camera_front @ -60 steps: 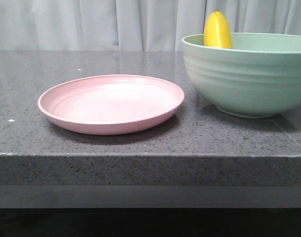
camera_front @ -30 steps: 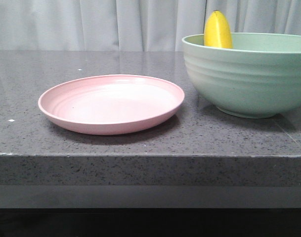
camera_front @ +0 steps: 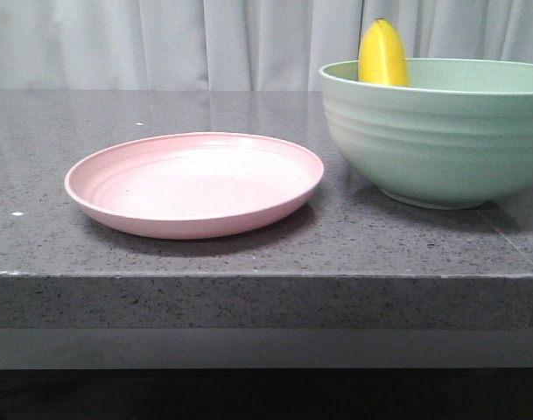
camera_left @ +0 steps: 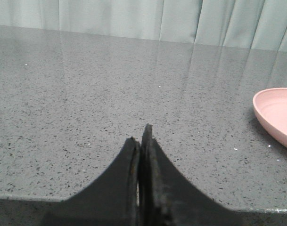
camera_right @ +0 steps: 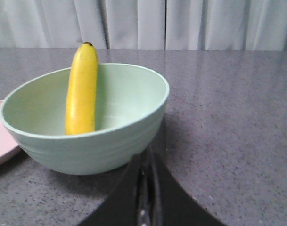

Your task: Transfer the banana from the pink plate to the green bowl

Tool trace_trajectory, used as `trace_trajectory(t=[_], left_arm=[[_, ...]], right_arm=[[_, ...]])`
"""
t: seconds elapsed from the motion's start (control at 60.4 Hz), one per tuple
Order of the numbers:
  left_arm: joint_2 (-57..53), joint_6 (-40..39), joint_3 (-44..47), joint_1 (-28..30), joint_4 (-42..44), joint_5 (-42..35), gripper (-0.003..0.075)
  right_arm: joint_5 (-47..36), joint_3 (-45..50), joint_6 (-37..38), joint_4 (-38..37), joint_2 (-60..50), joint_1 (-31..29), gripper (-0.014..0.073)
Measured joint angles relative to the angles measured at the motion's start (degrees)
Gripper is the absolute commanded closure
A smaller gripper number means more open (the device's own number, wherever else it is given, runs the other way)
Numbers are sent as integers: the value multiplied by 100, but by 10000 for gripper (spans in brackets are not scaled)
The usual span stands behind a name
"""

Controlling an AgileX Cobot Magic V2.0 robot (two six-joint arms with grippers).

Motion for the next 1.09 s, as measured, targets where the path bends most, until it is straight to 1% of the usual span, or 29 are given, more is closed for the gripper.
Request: trace_trajectory(t=[0.132,0.281,0.48,1.093], left_arm=[[0,0,0,0,0,0,741],[0,0,0,0,0,0,741],[0,0,0,0,0,0,741],[0,0,0,0,0,0,741]], right_arm=[[-80,700,152,0,-627,-337,651],[-132,1155,212,97,-763,-549,651],[-312,1176,231,369,-778,-563,651],[-367,1176,247,406,-787,-563,651]])
